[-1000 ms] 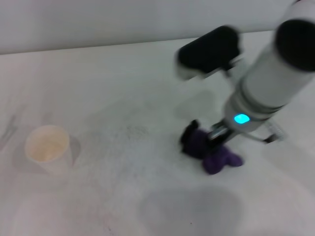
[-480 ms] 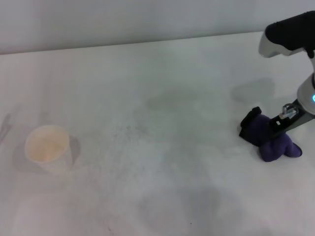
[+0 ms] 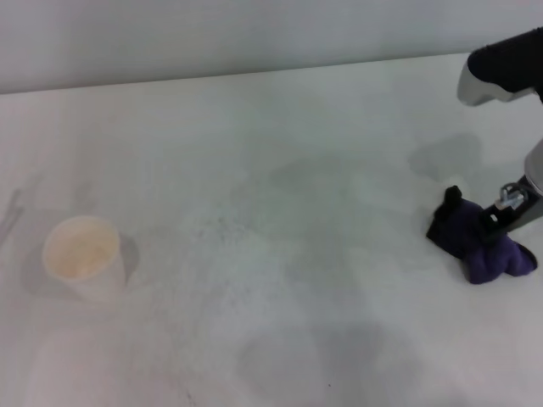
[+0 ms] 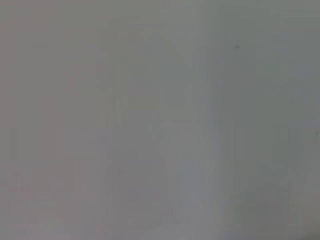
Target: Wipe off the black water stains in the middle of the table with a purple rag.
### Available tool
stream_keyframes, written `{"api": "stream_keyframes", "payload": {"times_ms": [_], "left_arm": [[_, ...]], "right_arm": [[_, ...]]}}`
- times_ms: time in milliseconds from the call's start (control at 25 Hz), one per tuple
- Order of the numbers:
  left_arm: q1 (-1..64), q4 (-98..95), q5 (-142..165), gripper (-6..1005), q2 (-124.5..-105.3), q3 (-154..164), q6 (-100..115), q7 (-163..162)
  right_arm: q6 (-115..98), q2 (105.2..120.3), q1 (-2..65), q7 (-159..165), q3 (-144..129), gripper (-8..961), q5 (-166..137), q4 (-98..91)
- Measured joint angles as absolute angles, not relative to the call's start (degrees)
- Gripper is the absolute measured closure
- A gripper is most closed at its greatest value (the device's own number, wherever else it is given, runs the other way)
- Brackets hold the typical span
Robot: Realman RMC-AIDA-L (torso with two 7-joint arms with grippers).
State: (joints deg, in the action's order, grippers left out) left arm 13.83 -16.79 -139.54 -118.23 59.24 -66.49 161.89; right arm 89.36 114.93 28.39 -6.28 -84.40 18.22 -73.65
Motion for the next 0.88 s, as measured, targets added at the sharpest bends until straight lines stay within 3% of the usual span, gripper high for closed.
{"api": "stream_keyframes", "payload": {"times_ms": [360,480,680,880], "left_arm": [[14.2,-16.8,-139.4,107,-118.35,59.2,-66.3,161.9],[14.2,-16.5,-139.5,106,-118.39,59.2,-66.3,161.9],[14.3,-16.3,-139.6,107,-118.4,59.2,-66.0,161.6],[14.5,-16.3,-140.7,107,-118.74,59.2,-66.0,161.4]], "right_arm": [[88.5,115.1,28.4,-11.7,-78.9,802,18.2,-72.6],[88.4,115.08,28.3,-14.6,-75.3,580,18.2,-73.4],[88.2,115.13,28.2,-22.7,-65.0,494,18.9,-74.1],[86.8,114.92,27.7,-34.6,-50.6,492,23.6,-74.6]]}}
